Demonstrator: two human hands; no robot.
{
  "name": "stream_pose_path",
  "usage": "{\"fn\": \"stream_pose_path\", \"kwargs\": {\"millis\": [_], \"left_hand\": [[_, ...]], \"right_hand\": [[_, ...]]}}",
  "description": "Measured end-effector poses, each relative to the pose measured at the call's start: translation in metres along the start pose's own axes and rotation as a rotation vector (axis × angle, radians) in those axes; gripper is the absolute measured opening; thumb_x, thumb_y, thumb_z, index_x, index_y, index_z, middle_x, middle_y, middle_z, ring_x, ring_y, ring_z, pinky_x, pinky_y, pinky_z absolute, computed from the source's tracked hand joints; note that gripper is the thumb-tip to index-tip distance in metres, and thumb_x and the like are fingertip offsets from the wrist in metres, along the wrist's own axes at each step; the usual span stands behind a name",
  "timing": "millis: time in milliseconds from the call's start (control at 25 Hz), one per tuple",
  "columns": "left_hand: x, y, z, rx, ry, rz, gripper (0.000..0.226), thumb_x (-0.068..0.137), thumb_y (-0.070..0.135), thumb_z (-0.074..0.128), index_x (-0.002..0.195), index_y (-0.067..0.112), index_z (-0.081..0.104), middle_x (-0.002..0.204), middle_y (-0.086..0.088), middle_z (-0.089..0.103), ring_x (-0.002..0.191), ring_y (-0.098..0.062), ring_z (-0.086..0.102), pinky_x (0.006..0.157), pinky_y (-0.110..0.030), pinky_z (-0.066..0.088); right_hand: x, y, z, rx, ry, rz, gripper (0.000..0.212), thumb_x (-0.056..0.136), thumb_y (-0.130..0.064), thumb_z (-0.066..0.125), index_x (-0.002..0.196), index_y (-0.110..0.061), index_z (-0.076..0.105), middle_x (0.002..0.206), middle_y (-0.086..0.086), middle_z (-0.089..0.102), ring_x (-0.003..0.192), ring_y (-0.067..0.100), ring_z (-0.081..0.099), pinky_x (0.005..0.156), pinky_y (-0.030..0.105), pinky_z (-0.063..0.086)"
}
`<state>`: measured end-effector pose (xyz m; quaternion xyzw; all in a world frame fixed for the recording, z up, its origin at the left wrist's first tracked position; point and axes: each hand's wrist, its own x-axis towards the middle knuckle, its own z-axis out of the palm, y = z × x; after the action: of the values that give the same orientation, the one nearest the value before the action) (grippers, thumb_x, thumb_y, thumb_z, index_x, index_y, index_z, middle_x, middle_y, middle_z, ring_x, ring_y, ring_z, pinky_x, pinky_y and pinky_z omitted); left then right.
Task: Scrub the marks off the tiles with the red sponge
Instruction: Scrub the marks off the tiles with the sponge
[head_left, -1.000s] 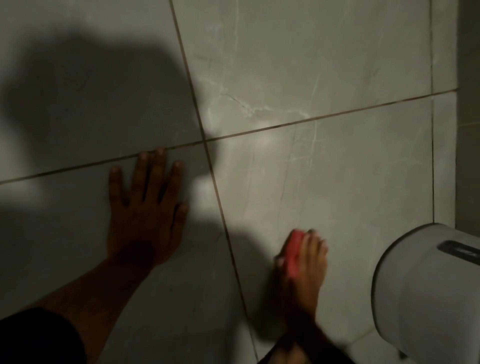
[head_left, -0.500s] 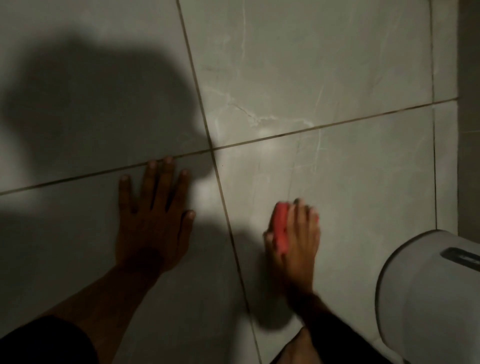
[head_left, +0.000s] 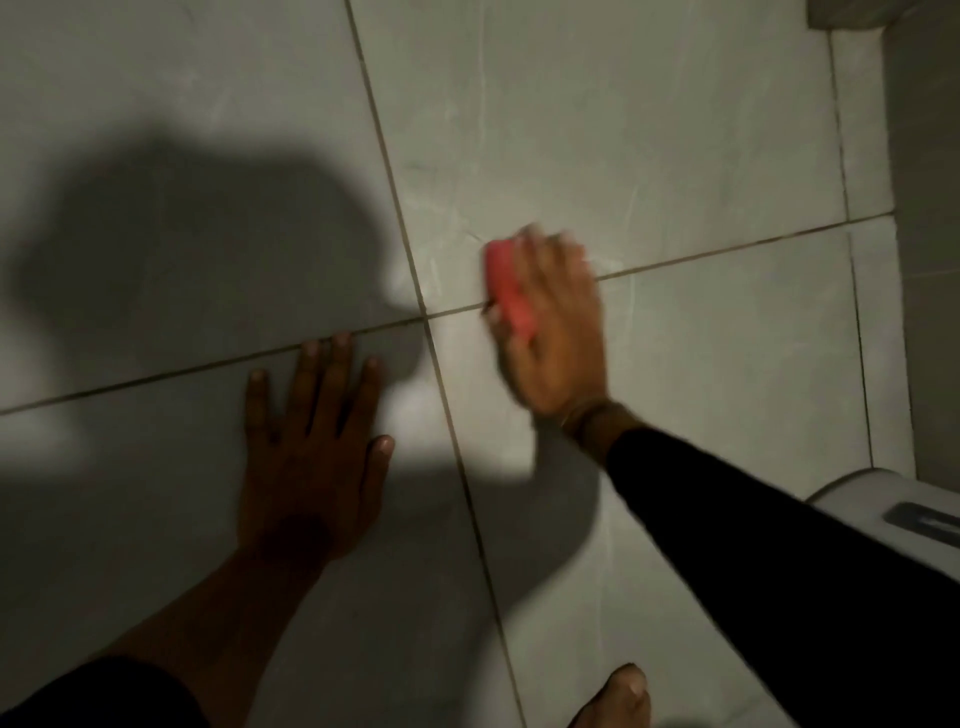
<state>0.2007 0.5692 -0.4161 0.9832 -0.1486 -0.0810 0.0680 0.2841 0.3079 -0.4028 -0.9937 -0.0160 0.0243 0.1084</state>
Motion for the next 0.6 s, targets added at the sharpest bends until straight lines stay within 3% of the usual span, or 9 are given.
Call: {"fn": "stream_pose_path", "kwargs": {"millis": [80, 120, 160, 280, 360, 400, 480, 560, 600], "left_hand": [[0.001, 0.000, 0.001, 0.006, -0.002, -0.005, 0.075, 0.099, 0.044, 0.041, 0.168, 0.015, 0.033, 0.179, -0.016, 0.021, 0.165, -0.040, 0.021, 0.129, -0.070, 0.009], [0.001, -0.001, 0.001, 0.006, -0.002, -0.003, 0.075, 0.099, 0.044, 0.041, 0.168, 0.015, 0.032, 0.179, -0.016, 0.021, 0.165, -0.040, 0.021, 0.129, -0.070, 0.009], [0.001, 0.000, 0.002, 0.002, 0.003, 0.003, 0.075, 0.099, 0.044, 0.042, 0.168, 0.015, 0.033, 0.178, -0.016, 0.022, 0.165, -0.040, 0.022, 0.128, -0.071, 0.009], [-0.002, -0.002, 0.004, -0.015, 0.025, 0.002, 0.074, 0.098, 0.042, 0.043, 0.167, 0.015, 0.034, 0.178, -0.017, 0.024, 0.164, -0.041, 0.025, 0.127, -0.073, 0.013], [-0.002, -0.002, 0.004, -0.016, 0.022, 0.009, 0.075, 0.098, 0.041, 0.043, 0.167, 0.015, 0.033, 0.178, -0.017, 0.022, 0.164, -0.042, 0.023, 0.127, -0.073, 0.013], [-0.001, -0.002, 0.005, -0.011, 0.022, 0.010, 0.075, 0.099, 0.042, 0.041, 0.168, 0.016, 0.031, 0.179, -0.016, 0.020, 0.165, -0.041, 0.021, 0.127, -0.073, 0.012], [-0.001, -0.001, 0.007, -0.013, 0.012, 0.006, 0.075, 0.101, 0.044, 0.038, 0.170, 0.017, 0.025, 0.180, -0.015, 0.016, 0.166, -0.041, 0.016, 0.128, -0.072, 0.009], [-0.003, -0.003, 0.011, -0.007, 0.015, 0.007, 0.075, 0.101, 0.044, 0.036, 0.171, 0.018, 0.022, 0.180, -0.015, 0.014, 0.166, -0.040, 0.014, 0.129, -0.071, 0.007], [-0.005, -0.004, 0.012, -0.003, 0.010, 0.009, 0.075, 0.101, 0.045, 0.035, 0.171, 0.018, 0.021, 0.180, -0.015, 0.014, 0.166, -0.040, 0.014, 0.129, -0.071, 0.006]], "right_hand": [[0.037, 0.030, -0.020, 0.057, 0.112, 0.469, 0.070, 0.106, -0.042, 0.050, 0.168, -0.012, 0.034, 0.177, 0.014, 0.029, 0.166, 0.041, 0.018, 0.133, 0.058, 0.019], [0.037, 0.022, -0.018, 0.052, 0.121, 0.542, 0.070, 0.106, -0.042, 0.048, 0.168, -0.012, 0.034, 0.177, 0.014, 0.028, 0.166, 0.041, 0.017, 0.133, 0.059, 0.018], [0.022, 0.003, -0.006, -0.001, 0.126, 0.448, 0.068, 0.107, -0.041, 0.046, 0.168, -0.012, 0.034, 0.177, 0.015, 0.028, 0.166, 0.041, 0.017, 0.133, 0.061, 0.017], [-0.088, -0.068, 0.027, 0.033, -0.124, -0.270, 0.057, 0.113, -0.042, 0.038, 0.165, -0.018, 0.042, 0.175, 0.013, 0.033, 0.167, 0.038, 0.014, 0.132, 0.066, 0.017], [-0.115, -0.032, 0.015, -0.086, -0.202, -0.519, 0.054, 0.114, -0.041, 0.040, 0.164, -0.022, 0.043, 0.173, 0.014, 0.038, 0.165, 0.038, 0.021, 0.132, 0.066, 0.019], [-0.110, 0.001, 0.008, -0.118, -0.188, -0.456, 0.056, 0.112, -0.038, 0.041, 0.165, -0.020, 0.039, 0.172, 0.016, 0.038, 0.164, 0.041, 0.023, 0.131, 0.067, 0.021], [-0.095, 0.040, -0.009, -0.045, -0.037, 0.123, 0.065, 0.107, -0.032, 0.048, 0.166, -0.008, 0.035, 0.173, 0.021, 0.033, 0.163, 0.046, 0.023, 0.128, 0.068, 0.024], [-0.101, 0.015, -0.005, 0.023, 0.131, 0.644, 0.068, 0.105, -0.032, 0.052, 0.165, -0.003, 0.037, 0.174, 0.022, 0.032, 0.163, 0.049, 0.020, 0.130, 0.067, 0.023], [-0.125, -0.015, 0.011, -0.006, 0.155, 0.659, 0.067, 0.106, -0.033, 0.050, 0.165, -0.005, 0.038, 0.174, 0.021, 0.031, 0.163, 0.049, 0.019, 0.131, 0.067, 0.020]]}}
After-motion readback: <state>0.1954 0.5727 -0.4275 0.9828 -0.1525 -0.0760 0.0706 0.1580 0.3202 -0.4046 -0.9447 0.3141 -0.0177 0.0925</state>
